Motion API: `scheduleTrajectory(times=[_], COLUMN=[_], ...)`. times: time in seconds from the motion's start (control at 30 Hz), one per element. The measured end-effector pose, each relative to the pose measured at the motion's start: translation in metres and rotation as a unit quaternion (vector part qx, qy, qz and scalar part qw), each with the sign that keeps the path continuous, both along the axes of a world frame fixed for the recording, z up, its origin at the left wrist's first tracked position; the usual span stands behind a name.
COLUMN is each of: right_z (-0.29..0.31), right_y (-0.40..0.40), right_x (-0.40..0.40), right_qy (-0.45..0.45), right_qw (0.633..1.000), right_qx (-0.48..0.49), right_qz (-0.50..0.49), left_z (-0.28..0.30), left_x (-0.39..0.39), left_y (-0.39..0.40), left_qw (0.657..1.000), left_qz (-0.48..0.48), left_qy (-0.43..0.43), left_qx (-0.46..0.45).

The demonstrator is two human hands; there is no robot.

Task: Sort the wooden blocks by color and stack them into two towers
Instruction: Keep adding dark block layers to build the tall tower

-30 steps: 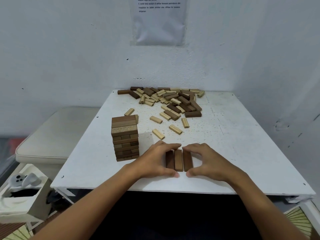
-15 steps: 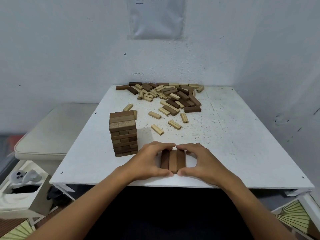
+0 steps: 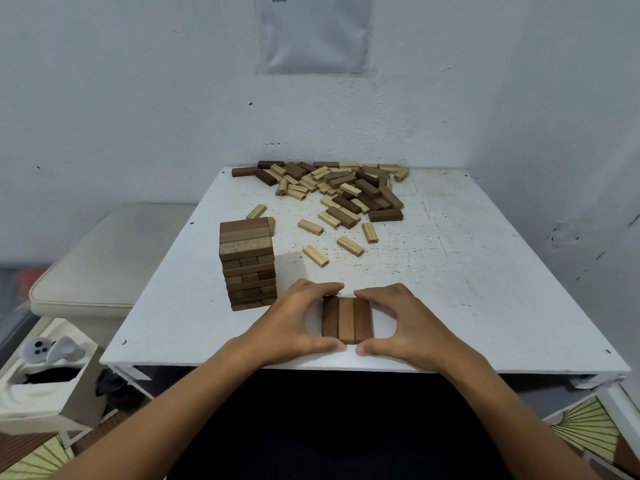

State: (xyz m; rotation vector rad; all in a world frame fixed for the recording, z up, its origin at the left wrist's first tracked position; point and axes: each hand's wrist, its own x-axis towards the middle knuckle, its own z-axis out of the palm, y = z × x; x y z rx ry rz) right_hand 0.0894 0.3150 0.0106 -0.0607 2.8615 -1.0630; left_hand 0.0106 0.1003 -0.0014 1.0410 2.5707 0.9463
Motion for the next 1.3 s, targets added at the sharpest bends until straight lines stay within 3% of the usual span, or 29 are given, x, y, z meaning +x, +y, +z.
scheduleTrajectory(times=[0.33, 0.43, 0.53, 0.67, 0.77, 1.07, 1.2, 1.3], right_z=[-0.002, -0.002, -0.002, -0.005, -0.005, -0.011, -0.007, 0.002], right_y=[-0.004, -0.010, -0.029, -0.051, -0.061, -0.066, -0.049, -0.021], right_x=[-0.001, -0.004, -0.009, -0.011, -0.011, -0.011, -0.011, -0.008], right_qy=[0.018, 0.081, 0.083, 0.080, 0.078, 0.093, 0.104, 0.094], right_qw=[1.000, 0.983, 0.919, 0.874, 0.866, 0.873, 0.889, 0.948], right_qx=[0.013, -0.146, -0.344, -0.431, -0.446, -0.434, -0.409, -0.280], right_qz=[0.004, -0.078, -0.177, -0.211, -0.212, -0.202, -0.178, -0.119], left_z=[0.002, 0.000, -0.001, -0.004, -0.005, 0.000, 0.006, 0.010], left_x=[0.007, 0.017, 0.028, 0.036, 0.039, 0.040, 0.034, 0.023], left_y=[0.002, 0.007, 0.019, 0.037, 0.046, 0.048, 0.031, 0.013], left_qw=[1.000, 0.987, 0.944, 0.902, 0.888, 0.900, 0.955, 0.991], left_qz=[0.001, 0.020, 0.056, 0.109, 0.133, 0.125, 0.098, 0.063], left_qy=[0.002, -0.045, -0.153, -0.212, -0.221, -0.216, -0.139, -0.045], left_qx=[0.031, 0.150, 0.286, 0.360, 0.380, 0.357, 0.243, 0.114])
